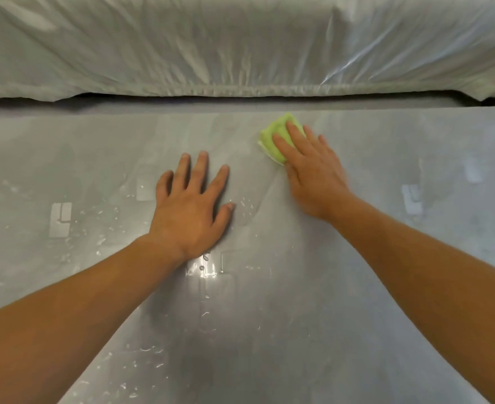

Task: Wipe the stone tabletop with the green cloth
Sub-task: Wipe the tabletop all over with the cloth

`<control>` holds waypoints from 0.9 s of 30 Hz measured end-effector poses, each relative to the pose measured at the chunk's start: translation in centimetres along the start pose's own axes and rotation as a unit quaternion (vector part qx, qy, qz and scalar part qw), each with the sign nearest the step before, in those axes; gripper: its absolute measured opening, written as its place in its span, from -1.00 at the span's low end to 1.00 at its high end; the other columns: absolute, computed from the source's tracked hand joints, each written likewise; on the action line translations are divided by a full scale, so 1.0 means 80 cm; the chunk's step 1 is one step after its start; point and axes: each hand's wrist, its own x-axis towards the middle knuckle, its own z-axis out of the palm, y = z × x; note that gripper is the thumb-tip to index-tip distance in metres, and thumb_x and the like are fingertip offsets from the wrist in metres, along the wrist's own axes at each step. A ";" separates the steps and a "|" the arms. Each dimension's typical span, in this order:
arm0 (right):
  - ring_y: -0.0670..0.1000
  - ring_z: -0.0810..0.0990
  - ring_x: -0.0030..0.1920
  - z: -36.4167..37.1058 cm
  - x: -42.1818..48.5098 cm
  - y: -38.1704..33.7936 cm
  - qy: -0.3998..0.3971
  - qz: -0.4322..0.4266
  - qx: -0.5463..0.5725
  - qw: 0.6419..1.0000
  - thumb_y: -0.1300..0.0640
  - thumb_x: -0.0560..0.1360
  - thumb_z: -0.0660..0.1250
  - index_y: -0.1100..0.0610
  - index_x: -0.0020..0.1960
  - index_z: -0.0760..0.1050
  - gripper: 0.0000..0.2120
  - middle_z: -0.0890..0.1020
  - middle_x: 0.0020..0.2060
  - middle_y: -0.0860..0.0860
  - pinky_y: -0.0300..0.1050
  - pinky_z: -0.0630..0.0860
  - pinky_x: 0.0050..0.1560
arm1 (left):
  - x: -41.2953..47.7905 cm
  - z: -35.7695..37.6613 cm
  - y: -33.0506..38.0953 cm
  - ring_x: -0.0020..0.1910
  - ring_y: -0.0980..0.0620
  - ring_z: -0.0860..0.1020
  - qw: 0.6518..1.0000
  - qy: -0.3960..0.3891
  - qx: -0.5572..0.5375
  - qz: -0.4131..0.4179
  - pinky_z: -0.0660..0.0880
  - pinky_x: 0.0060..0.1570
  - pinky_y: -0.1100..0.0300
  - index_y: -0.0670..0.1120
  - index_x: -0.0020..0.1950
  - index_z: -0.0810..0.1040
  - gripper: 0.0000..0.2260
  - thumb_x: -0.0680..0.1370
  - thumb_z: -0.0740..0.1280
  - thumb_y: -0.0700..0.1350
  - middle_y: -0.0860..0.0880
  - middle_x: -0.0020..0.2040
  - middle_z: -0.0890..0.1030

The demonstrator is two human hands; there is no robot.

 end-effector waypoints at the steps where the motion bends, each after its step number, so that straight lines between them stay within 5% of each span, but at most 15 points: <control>1: 0.20 0.05 0.58 -0.006 0.007 0.013 -0.002 0.019 0.005 1.000 0.17 0.63 0.08 -0.08 0.58 0.14 -0.47 0.05 0.61 0.00 0.15 -0.01 0.55 | 0.000 -0.001 0.001 0.60 -0.20 -0.17 1.000 -0.002 -0.003 -0.001 -0.08 0.49 -0.19 0.13 0.62 -0.06 -0.37 0.57 -0.16 0.30 -0.11 0.64 -0.13; 5: 0.23 0.05 0.57 -0.013 0.038 0.006 0.047 0.204 0.045 0.977 0.19 0.61 0.10 -0.05 0.58 0.13 -0.44 0.04 0.61 0.05 0.11 0.02 0.54 | 0.000 -0.003 0.000 0.60 -0.19 -0.19 1.000 -0.003 -0.018 0.004 -0.10 0.50 -0.17 0.15 0.62 -0.07 -0.37 0.57 -0.17 0.32 -0.10 0.64 -0.15; 11: 0.22 0.11 0.57 0.003 0.001 -0.028 -0.011 -0.062 0.008 0.998 0.20 0.56 0.13 -0.06 0.57 0.18 -0.41 0.12 0.60 0.03 0.15 0.06 0.54 | -0.001 0.002 -0.003 0.59 -0.15 -0.27 0.999 -0.002 -0.038 0.007 -0.20 0.51 -0.14 0.14 0.62 -0.13 -0.39 0.60 -0.16 0.31 -0.07 0.63 -0.23; 17: 0.24 0.03 0.58 0.001 0.040 -0.055 0.038 0.174 0.025 0.984 0.19 0.57 0.12 -0.06 0.59 0.09 -0.39 0.03 0.61 0.04 0.15 0.04 0.54 | -0.004 0.008 -0.020 0.60 -0.10 -0.21 0.997 0.024 -0.067 0.032 -0.17 0.54 -0.08 -0.02 0.63 -0.03 -0.38 0.64 -0.09 0.25 -0.09 0.64 -0.16; 21: 0.21 0.05 0.58 0.026 -0.008 -0.108 -0.003 -0.048 -0.001 0.999 0.14 0.55 0.07 -0.08 0.59 0.10 -0.39 0.06 0.61 0.02 0.13 0.03 0.55 | -0.018 0.013 -0.024 0.61 -0.10 -0.20 0.996 0.031 -0.071 0.047 -0.20 0.56 -0.09 -0.13 0.62 0.00 -0.35 0.64 -0.06 0.21 -0.17 0.63 -0.12; 23: 0.20 0.07 0.58 0.020 -0.011 -0.084 -0.009 -0.067 -0.004 0.998 0.15 0.56 0.07 -0.08 0.58 0.13 -0.41 0.09 0.60 0.01 0.15 0.04 0.55 | -0.025 0.015 -0.025 0.61 -0.10 -0.20 0.996 0.035 -0.062 0.045 -0.21 0.55 -0.11 -0.13 0.62 0.00 -0.35 0.64 -0.06 0.22 -0.16 0.64 -0.11; 27: 0.20 0.01 0.59 0.004 0.000 -0.038 0.030 0.154 0.027 0.987 0.19 0.60 0.09 -0.10 0.59 0.08 -0.40 0.02 0.61 0.01 0.11 -0.05 0.55 | -0.030 0.017 -0.026 0.60 -0.09 -0.23 0.997 0.037 -0.060 0.042 -0.22 0.55 -0.11 -0.08 0.63 -0.02 -0.35 0.64 -0.06 0.24 -0.14 0.64 -0.13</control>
